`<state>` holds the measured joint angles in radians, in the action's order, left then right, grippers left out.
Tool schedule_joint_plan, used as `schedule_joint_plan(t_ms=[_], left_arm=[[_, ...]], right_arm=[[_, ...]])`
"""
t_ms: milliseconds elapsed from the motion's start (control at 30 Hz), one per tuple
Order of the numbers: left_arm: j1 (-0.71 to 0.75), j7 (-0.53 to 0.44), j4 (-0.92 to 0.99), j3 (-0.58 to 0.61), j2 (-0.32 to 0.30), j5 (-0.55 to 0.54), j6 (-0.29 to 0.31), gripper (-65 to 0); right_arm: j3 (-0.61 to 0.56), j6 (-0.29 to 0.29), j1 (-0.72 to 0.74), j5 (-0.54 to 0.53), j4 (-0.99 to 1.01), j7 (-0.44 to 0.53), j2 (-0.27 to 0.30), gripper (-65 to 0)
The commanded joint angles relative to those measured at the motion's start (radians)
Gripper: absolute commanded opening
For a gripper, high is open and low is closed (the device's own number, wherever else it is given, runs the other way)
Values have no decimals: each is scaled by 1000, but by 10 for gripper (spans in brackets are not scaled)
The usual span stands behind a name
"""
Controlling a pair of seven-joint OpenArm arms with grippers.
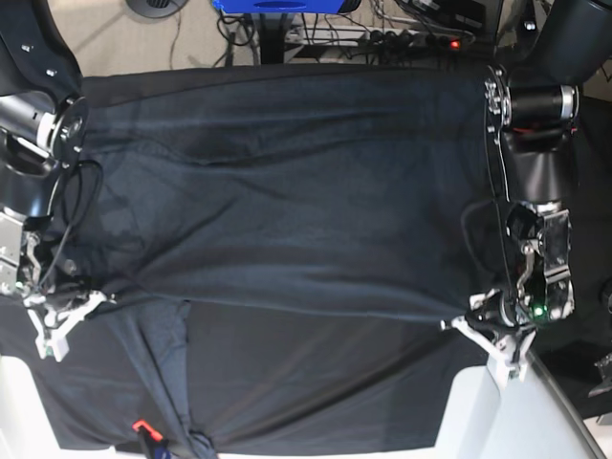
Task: Fold the T-shirt properly
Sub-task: 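Lay the lifted fabric over the shirt body with both grippers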
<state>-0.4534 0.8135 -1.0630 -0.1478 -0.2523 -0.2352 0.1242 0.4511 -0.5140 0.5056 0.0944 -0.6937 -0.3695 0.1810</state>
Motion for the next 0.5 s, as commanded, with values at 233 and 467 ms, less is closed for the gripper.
schedule_joint_plan(t_ms=[233,467], left_arm=[[-25,-19,-23,-3,-18,-3,1,-650],[0,-18,-89,-3,-18,-3,1,-650]], right_arm=[[-4,-8,35,-9,-14,36,13,-642],[-90,-10,34,-9,-14,37,13,-642]])
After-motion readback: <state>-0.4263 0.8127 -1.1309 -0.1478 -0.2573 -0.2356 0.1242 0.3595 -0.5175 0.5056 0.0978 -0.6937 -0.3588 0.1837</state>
